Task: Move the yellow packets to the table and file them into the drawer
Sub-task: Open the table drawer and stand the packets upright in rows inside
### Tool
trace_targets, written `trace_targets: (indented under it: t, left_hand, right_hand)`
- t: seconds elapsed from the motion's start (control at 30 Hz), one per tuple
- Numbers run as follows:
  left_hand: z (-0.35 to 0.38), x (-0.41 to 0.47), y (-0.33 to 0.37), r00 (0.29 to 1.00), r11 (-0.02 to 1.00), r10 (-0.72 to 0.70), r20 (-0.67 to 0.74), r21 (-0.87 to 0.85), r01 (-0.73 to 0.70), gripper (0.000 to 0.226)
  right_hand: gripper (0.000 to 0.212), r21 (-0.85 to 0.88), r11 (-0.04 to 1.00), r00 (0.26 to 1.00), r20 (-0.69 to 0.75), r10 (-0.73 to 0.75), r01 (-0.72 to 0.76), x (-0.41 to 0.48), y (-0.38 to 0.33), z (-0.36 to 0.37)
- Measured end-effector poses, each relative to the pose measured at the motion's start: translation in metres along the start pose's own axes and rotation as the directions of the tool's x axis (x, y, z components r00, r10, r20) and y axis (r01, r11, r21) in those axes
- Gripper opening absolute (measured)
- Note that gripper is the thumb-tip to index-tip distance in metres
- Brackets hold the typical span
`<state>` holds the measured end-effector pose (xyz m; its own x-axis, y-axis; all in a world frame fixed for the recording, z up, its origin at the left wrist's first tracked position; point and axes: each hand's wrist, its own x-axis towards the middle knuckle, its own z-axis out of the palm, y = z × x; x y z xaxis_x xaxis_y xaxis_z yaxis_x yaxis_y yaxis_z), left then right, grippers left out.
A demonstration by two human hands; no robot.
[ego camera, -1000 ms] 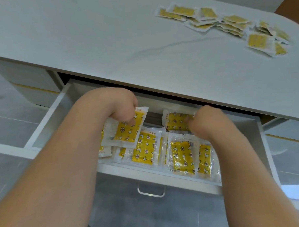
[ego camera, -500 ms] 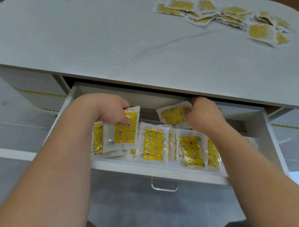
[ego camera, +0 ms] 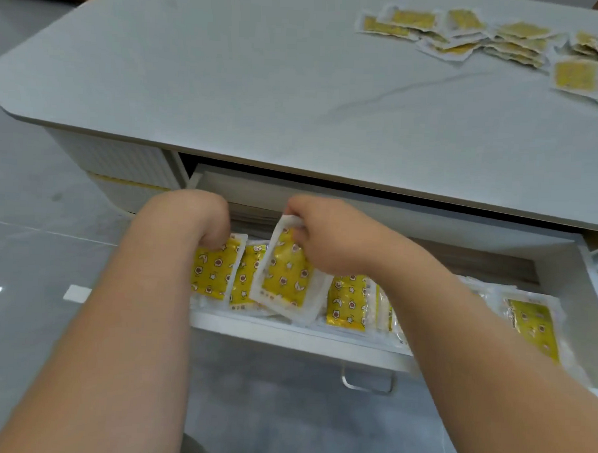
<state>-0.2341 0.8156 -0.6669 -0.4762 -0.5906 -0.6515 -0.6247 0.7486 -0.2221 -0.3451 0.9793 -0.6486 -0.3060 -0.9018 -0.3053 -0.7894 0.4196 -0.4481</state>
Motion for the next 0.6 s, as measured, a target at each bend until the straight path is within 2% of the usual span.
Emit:
trace_targets:
  t: [0.13,0.23,0.3,0.37,0.43,0.6]
  left_hand:
    - [0.004,0.005,0.0,0.999,0.999,0.005,-0.048,-0.037,-0.007,0.026]
    - [0.006,0.01,0.004,0.998,0.997,0.034,-0.052,-0.066,-0.037,0.044]
    - [0.007,0.012,0.006,0.997,0.996,0.054,-0.046,-0.067,-0.057,0.049]
    - [0.01,0.016,0.005,0.998,0.997,0.053,-0.035,-0.06,-0.055,0.044]
    - [0.011,0.02,0.004,0.999,0.997,0.034,-0.032,-0.063,-0.036,0.038]
    - [0.012,0.02,0.008,0.993,0.998,-0.014,-0.121,-0.058,0.007,0.032]
  right_hand:
    - [0.022,-0.002,1.0,0.99,0.137,-0.017,0.017,0.025,-0.006,0.03]
    - [0.018,-0.079,0.997,0.998,0.07,-0.006,0.011,0.033,-0.004,0.051]
    - [0.031,-0.121,0.992,0.999,0.04,-0.015,0.019,0.034,-0.003,0.057]
    - [0.041,-0.119,0.993,0.997,0.07,-0.019,0.027,0.033,-0.002,0.056]
    - [0.041,-0.104,0.994,0.995,0.101,-0.019,0.029,0.032,-0.002,0.055]
    - [0.026,-0.161,0.987,1.0,-0.01,0.018,-0.019,0.029,-0.001,0.05]
